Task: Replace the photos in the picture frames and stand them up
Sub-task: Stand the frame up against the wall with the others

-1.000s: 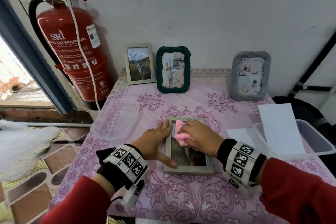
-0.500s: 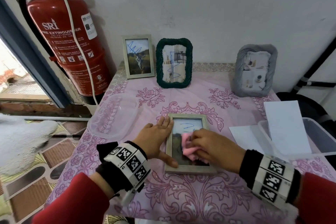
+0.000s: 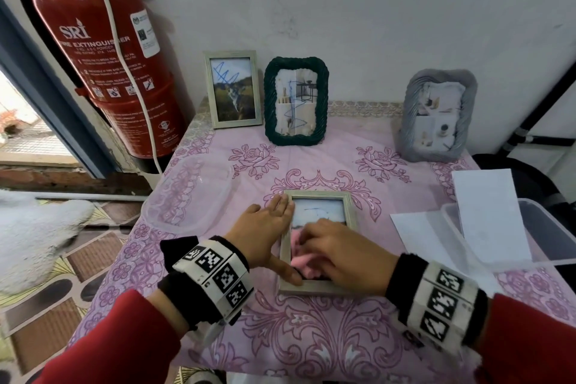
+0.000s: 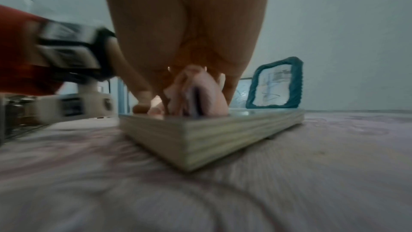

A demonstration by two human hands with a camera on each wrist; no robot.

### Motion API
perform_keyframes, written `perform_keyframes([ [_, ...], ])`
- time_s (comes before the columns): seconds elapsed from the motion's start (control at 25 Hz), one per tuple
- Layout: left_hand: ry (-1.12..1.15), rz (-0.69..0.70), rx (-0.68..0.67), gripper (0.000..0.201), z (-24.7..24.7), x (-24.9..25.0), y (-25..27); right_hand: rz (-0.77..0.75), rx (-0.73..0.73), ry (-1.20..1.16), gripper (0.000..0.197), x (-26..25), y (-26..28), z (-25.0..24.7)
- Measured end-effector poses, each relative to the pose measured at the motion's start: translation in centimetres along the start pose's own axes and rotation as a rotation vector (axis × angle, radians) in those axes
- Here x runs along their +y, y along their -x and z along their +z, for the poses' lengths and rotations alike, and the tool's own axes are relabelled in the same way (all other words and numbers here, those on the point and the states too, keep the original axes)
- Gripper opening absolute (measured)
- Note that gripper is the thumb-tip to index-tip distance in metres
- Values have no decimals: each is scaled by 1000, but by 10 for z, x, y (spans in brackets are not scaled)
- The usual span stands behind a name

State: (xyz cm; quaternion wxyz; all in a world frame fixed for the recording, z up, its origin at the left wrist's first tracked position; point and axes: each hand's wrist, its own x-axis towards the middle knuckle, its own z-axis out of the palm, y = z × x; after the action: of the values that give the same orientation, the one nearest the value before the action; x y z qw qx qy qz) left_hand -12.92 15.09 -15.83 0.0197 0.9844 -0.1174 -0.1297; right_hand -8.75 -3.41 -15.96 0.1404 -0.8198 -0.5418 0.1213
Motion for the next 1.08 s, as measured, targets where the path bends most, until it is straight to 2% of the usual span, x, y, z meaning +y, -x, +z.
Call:
perform_keyframes([
  [0.2, -6, 14, -19, 129, -1, -1, 2, 29, -33, 112, 28, 7, 27, -12],
  [0.4, 37, 22, -16, 129, 1, -3, 2, 112, -13, 221, 26, 31, -5, -26],
  [0.64, 64, 33, 7, 130, 3, -6, 0, 103, -18, 65, 24, 25, -39, -15],
  [0.84, 61, 13, -7, 131, 3, -4, 1, -14, -70, 7, 27, 3, -8, -5],
  [0.96, 58, 11, -16, 131, 3, -3, 1, -22, -75, 50, 39, -1, 18, -3],
  [1.08, 62, 14, -28, 130, 2, -1, 1, -14, -118, 230, 26, 9, 28, -12],
])
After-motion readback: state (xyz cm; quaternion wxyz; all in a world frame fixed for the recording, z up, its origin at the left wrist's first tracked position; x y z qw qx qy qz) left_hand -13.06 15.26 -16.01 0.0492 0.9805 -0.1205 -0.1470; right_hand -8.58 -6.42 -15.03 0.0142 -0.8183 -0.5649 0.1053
